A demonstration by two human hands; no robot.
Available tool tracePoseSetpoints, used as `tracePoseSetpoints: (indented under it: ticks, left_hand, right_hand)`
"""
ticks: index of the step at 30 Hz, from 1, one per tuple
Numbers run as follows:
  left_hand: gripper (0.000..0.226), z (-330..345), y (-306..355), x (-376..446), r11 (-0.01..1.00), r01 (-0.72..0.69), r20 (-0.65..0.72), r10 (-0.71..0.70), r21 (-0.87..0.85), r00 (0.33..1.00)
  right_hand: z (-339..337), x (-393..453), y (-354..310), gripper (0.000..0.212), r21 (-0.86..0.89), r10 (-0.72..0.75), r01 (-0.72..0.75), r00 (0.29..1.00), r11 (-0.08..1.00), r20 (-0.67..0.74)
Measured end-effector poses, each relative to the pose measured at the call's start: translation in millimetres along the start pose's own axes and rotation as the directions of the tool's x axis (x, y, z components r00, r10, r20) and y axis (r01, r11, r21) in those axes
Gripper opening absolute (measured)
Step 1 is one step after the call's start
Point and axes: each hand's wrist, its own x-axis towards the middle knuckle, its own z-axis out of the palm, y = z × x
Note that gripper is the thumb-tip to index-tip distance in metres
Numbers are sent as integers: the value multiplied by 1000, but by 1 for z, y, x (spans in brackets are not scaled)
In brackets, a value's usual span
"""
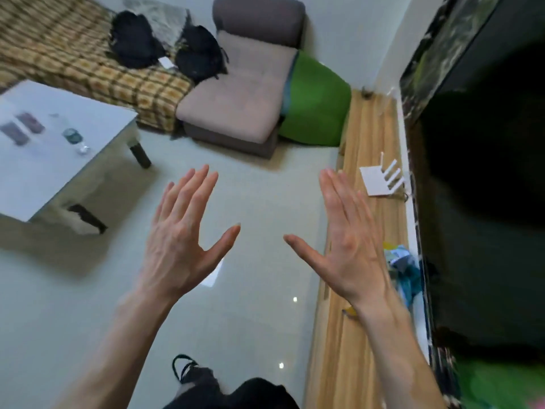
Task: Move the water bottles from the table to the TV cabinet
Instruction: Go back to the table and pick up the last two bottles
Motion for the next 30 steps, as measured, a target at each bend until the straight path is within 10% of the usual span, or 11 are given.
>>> tracePoseSetpoints:
  ticks: [30]
  left_hand:
    - [84,-273,-464,-65,773,574,-344,-479,271,808]
  right_hand:
    - [312,289,-479,90,35,-541,542,831,840,130]
